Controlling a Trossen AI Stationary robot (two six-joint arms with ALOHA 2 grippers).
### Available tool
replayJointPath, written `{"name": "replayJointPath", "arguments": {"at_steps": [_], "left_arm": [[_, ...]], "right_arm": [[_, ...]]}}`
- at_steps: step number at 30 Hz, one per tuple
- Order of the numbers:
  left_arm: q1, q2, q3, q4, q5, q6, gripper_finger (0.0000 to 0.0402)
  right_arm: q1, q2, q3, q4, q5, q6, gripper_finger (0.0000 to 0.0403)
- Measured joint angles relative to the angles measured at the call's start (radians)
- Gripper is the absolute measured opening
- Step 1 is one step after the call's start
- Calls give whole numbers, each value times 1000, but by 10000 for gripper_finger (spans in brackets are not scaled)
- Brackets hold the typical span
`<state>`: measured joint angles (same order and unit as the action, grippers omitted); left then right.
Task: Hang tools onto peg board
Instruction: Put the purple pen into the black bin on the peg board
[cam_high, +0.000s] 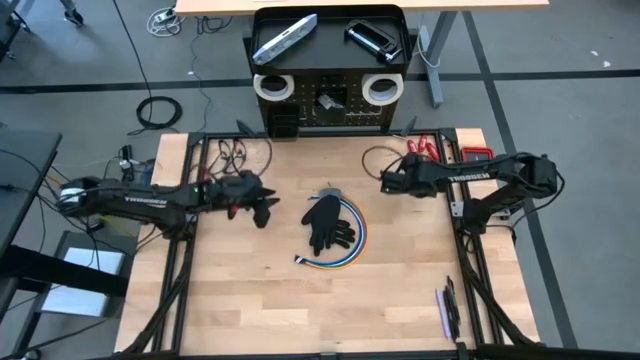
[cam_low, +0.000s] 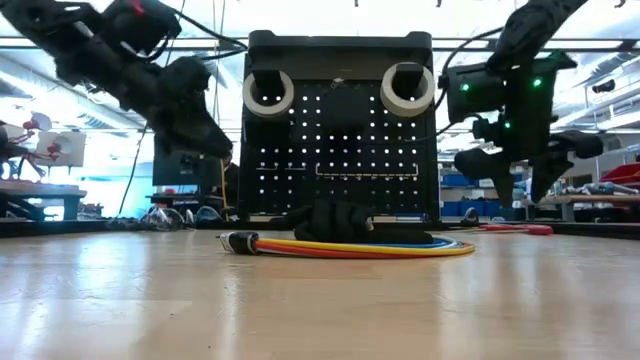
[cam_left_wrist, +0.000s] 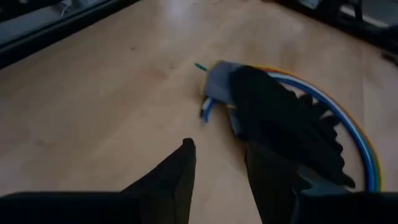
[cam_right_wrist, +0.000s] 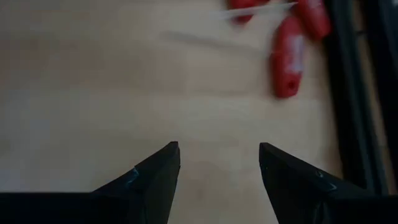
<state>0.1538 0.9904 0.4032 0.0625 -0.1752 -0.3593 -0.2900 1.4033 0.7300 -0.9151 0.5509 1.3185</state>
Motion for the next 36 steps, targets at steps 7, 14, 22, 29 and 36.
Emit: {"name": "replayJointPath", "arguments": {"at_steps": [7, 14, 22, 29, 36], "left_arm": [[-148, 91, -190, 507, -86, -30, 145], [-199, 207, -268, 707, -120, 154, 145], [-206, 309, -269, 779, -113, 217, 144], [-265, 319, -269, 792, -109, 178, 144], [-382, 319, -269, 876, -118, 90, 144]], "right_arm": [[-152, 1, 51, 44, -50, -234, 229], [89, 1, 168, -5, -243, -169, 229], [542, 36, 291, -64, -392, 275, 229], [825, 244, 391, -125, -677, 489, 229], [970, 335, 379, -51, -814, 639, 229]]}}
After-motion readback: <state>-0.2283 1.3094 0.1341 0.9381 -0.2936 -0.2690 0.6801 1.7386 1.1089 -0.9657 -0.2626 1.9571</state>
